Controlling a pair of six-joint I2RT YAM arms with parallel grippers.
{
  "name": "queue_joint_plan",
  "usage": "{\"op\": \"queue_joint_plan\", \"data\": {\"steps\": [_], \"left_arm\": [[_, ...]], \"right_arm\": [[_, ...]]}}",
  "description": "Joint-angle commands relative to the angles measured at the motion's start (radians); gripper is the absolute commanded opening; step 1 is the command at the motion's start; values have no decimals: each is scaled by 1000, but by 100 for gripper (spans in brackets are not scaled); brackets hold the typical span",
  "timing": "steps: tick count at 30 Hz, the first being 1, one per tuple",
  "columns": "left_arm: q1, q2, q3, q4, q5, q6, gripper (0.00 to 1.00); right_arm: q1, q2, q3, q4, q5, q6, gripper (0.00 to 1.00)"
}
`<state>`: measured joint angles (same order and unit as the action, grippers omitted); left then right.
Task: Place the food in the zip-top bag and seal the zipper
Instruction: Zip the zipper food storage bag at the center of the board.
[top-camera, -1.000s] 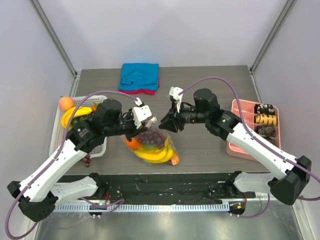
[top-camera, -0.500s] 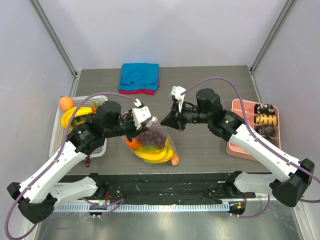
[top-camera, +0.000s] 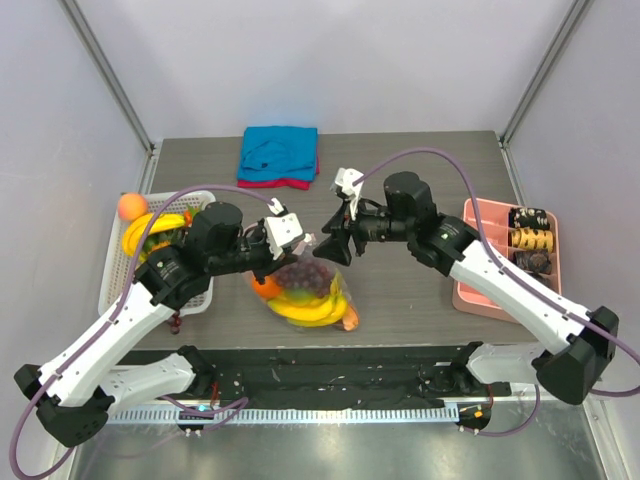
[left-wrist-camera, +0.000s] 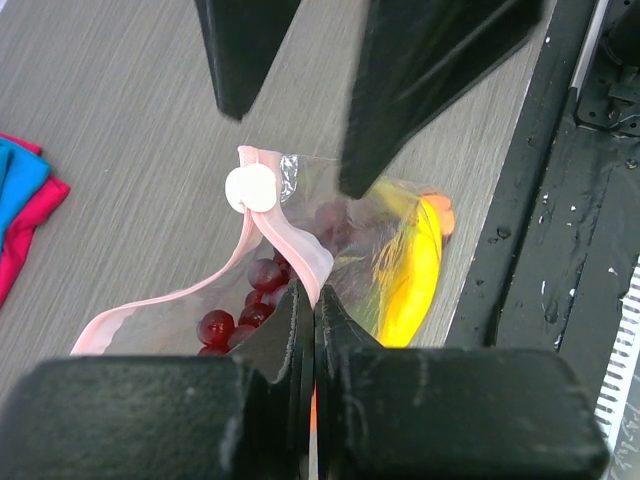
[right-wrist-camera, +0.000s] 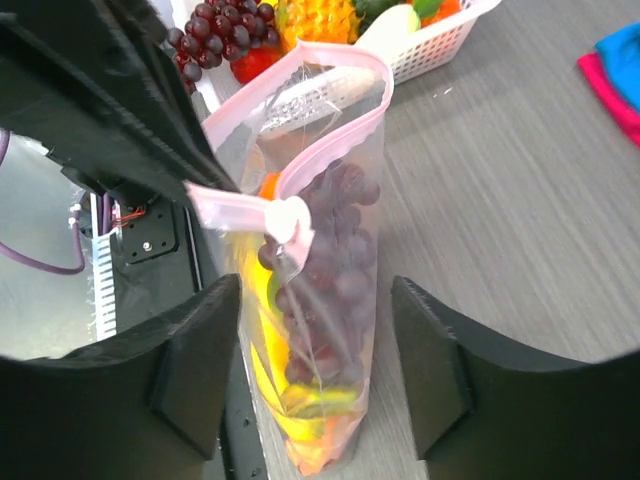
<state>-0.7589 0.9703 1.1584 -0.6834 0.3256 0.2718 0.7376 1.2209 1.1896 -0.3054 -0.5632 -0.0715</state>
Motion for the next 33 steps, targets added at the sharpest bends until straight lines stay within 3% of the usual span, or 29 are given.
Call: {"op": "queue_joint_plan", "data": {"steps": [1,5,6,8,9,11,14,15,18,19,25,29,33], "left_arm": [[-2,-28,18,76,32,12,0],[-3,-30,6,85,14,17,0],[-2,-31,1,85,12,17,0],[-2,-33,-2,85,4,18,0],[-2,-35,-5,84,4,18,0],[-2,-38,-11,79,-8,6,0],[3,-50,-9,67,-55,-17,9],[12,-57,1,67,-72,-26,27],[64,-84,30,59,-36,-40,57],[75,-88,37,59,-13,-40,61],[89,-41,95,76,24,-20,63],[93,11,130,68,195,32,64],[93,51,123,70,245,64,65]], "right_arm": [[3,51,45,68,-53,25,64],[14,77,39,124,-99,65,52],[16,78,39,132,-104,65,41],[16,78,41,140,-103,65,30],[16,78,44,137,-102,59,14],[19,69,47,129,-103,50,1],[17,39,44,106,-73,21,1],[17,29,44,97,-67,9,1],[19,5,45,54,-46,-53,1],[20,0,44,42,-41,-76,1],[43,-20,50,9,-35,-161,1],[66,-26,56,-8,-24,-211,1],[77,-34,57,0,-14,-228,1]]}}
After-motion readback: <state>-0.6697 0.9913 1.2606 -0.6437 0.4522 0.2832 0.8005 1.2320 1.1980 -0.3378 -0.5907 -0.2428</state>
